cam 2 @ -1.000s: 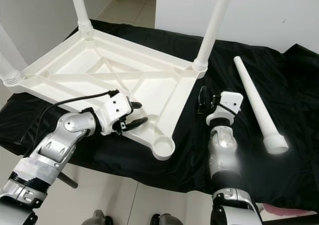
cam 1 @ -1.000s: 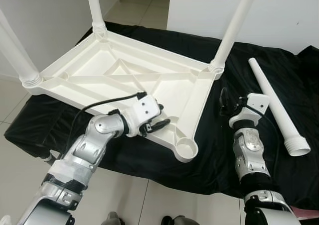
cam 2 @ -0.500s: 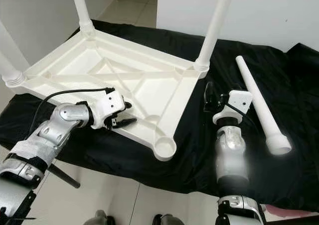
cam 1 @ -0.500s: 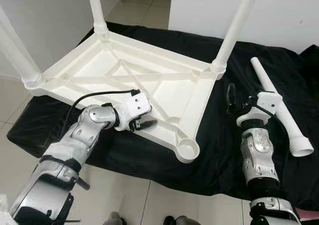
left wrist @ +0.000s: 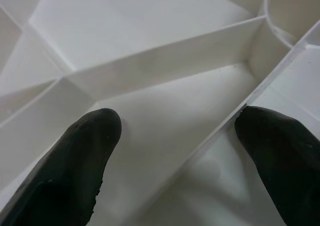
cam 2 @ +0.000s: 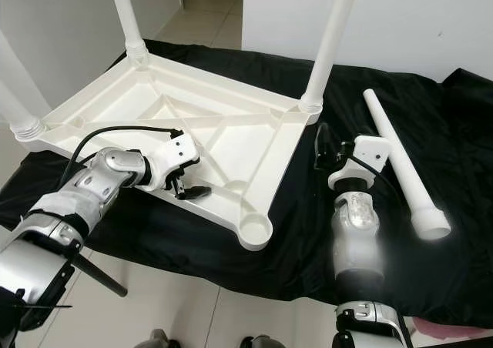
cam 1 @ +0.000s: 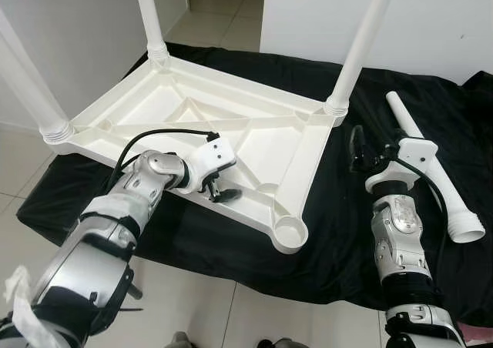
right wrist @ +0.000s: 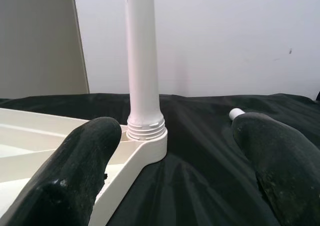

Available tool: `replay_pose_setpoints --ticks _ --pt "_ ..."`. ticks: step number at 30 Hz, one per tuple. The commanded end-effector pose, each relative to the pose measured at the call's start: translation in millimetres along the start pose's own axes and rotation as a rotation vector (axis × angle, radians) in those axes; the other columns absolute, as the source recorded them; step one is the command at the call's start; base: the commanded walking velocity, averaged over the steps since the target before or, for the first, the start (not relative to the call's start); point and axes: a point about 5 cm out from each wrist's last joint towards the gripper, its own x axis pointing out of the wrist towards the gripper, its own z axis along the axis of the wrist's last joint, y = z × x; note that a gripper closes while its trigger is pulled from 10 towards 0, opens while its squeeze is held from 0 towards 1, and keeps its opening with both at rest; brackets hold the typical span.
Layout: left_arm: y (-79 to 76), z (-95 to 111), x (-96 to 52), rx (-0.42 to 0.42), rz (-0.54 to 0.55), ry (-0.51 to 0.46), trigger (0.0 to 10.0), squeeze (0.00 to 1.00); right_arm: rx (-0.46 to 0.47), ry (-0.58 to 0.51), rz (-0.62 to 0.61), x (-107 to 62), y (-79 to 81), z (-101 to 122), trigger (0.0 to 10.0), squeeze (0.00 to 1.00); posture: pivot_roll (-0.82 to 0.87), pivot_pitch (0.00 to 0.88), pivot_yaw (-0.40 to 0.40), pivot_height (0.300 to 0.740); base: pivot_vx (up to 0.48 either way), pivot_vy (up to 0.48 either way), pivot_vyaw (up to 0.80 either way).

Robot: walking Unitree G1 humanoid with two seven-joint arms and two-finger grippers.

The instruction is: Building children table

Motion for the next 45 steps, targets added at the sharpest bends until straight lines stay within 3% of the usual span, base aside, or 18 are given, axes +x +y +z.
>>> replay_pose_setpoints --ticks 1,6,7,9,10,11,18,27,29,30,31,36,37,41,42,45 --pt "-5.6 -17.8 0.2 -0.084 -0.051 0.057 10.0 0.0 -0.002 0.008 0.002 -0.7 1.2 -0.6 10.0 0.0 0.0 0.082 0.024 0.74 0.0 0.0 0.0" --pt "-1.9 -12.0 2.1 -0.136 -0.072 0.041 10.0 0.0 -0.006 0.014 -0.008 -2.0 0.5 -0.3 10.0 0.0 -0.01 0.079 0.033 0.74 0.0 0.0 0.0" --pt "-2.2 -11.7 2.6 -0.135 -0.081 0.043 8.7 0.0 -0.006 0.015 -0.01 -2.3 0.1 -0.3 10.0 0.0 -0.01 0.077 0.036 0.74 0.0 0.0 0.0" --pt "-3.0 -11.3 3.0 -0.136 -0.093 0.042 8.7 0.0 -0.007 0.016 -0.012 -2.7 -0.4 -0.4 10.0 0.0 -0.01 0.077 0.036 0.74 0.0 0.0 0.0" --pt "-3.4 -10.3 3.0 -0.135 -0.103 0.037 1.3 0.0 -0.009 0.017 -0.014 -3.2 -1.2 -0.7 10.0 0.0 -0.01 0.078 0.038 0.74 0.0 0.0 0.0" --pt "-2.9 -9.3 3.3 -0.134 -0.11 0.033 0.0 0.0 -0.01 0.019 -0.018 -3.6 -1.9 -0.9 10.0 0.0 -0.01 0.078 0.041 0.74 0.0 0.0 0.0" --pt "-3.5 -7.6 4.2 -0.132 -0.135 0.023 0.0 0.0 -0.011 0.021 -0.022 -3.9 -2.3 -1.4 10.0 0.0 0.0 0.074 0.042 0.74 0.0 0.0 0.0" --pt "-15.0 -13.1 11.5 -0.144 -0.183 -0.004 0.0 0.0 -0.011 0.023 -0.018 -2.8 -0.5 -1.7 10.0 0.0 -0.01 0.063 0.044 0.74 0.0 0.0 0.0" --pt "-18.9 -7.7 16.1 -0.129 -0.181 -0.061 4.8 0.0 -0.012 0.026 -0.015 -2.6 0.0 -2.4 10.0 0.0 0.0 0.061 0.041 0.74 0.0 0.0 0.0" --pt "-18.9 -7.7 16.1 -0.129 -0.181 -0.061 4.8 0.0 -0.012 0.026 -0.015 -2.6 0.0 -2.4 10.0 0.0 0.0 0.061 0.041 0.74 0.0 0.0 0.0" --pt "-20.5 -3.9 18.2 -0.112 -0.18 -0.093 10.0 0.0 -0.012 0.028 -0.013 -2.6 0.5 -2.9 10.0 0.0 0.0 0.061 0.041 0.74 0.0 0.0 0.0" --pt "-23.7 4.6 21.3 -0.063 -0.175 -0.156 10.0 0.0 -0.011 0.032 -0.009 -2.9 1.9 -4.0 10.0 0.0 0.0 0.061 0.038 0.74 0.0 0.0 0.0" --pt "-25.1 11.0 22.5 -0.05 -0.175 -0.199 10.0 1.0 -0.01 0.034 -0.006 -3.1 2.8 -4.7 10.0 0.0 0.01 0.062 0.035 0.74 0.0 0.0 0.0" --pt "-26.7 19.6 23.4 -0.027 -0.172 -0.251 10.0 1.0 -0.008 0.039 -0.003 -3.8 4.0 -5.9 10.0 0.0 0.01 0.062 0.035 0.74 0.0 0.0 0.0" --pt "-28.4 24.0 23.1 0.0 -0.182 -0.272 10.0 0.0 -0.006 0.04 -0.002 -4.1 4.6 -6.2 10.0 0.0 0.01 0.063 0.034 0.74 0.0 0.0 0.0" --pt "-30.6 30.0 21.6 0.037 -0.195 -0.3 10.0 0.0 -0.005 0.041 -0.002 -4.5 5.2 -6.5 10.0 0.0 0.01 0.064 0.035 0.74 0.0 0.0 0.0"
